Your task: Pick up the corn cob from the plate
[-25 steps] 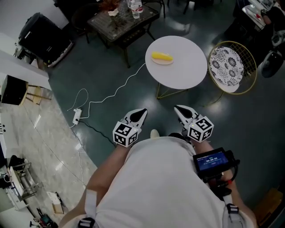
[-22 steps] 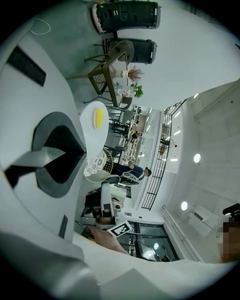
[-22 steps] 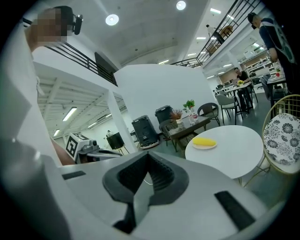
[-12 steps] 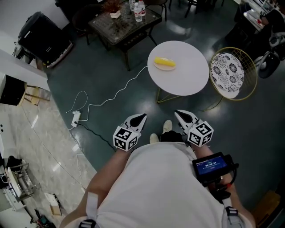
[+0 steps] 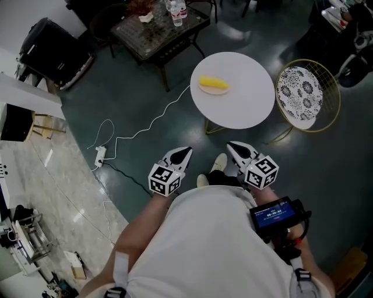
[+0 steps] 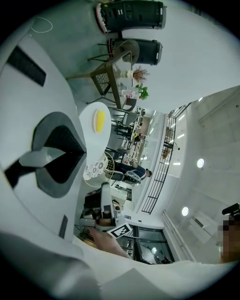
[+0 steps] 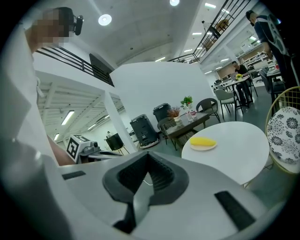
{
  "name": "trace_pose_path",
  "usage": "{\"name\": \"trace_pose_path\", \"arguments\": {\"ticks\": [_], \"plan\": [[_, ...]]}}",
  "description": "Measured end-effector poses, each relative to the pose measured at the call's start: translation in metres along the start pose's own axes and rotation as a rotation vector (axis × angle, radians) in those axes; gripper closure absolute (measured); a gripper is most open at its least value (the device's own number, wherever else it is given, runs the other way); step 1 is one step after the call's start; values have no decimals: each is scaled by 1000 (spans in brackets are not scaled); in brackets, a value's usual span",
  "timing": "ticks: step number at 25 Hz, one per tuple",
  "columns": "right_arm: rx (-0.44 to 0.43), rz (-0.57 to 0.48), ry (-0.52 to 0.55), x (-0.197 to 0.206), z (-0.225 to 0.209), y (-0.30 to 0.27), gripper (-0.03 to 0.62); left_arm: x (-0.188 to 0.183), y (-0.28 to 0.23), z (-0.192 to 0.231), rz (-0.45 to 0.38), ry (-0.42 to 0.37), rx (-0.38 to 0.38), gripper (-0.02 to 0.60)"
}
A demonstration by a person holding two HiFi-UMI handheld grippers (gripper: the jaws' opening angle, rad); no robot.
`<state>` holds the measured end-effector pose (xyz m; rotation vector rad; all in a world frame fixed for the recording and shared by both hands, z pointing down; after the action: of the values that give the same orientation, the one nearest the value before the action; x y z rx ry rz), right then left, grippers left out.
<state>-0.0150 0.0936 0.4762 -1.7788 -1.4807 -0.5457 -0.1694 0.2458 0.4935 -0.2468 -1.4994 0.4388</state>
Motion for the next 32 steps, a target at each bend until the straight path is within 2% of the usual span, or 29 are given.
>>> {"name": "trace_pose_path", "arguments": {"ticks": [14,19,24,32], "plan": [[15,-29,-41,-51,-71,-9,586,-43,-87,31,40,-47,37,573],[16,-53,-55,-79,-112,-5,586,-67,-136,38,54,-68,54,572],[30,-86,-74,-82,-123,0,586,-72,-150,39,73,-105,81,572],[54,-72,-99,-86,-139,2,586,-83,-164,46,115,-188,96,572]]}}
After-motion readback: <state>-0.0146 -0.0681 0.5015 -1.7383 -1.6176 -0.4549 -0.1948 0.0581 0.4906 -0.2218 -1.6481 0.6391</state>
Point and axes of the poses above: the fingertips, and each gripper's own axes: y backward along the fingers, z to its left, x out of its underside, the point moved 6 cm from there along y, backward along the fingers, and after that the axes turned 14 degrees about -y, right-handed, at the moved point
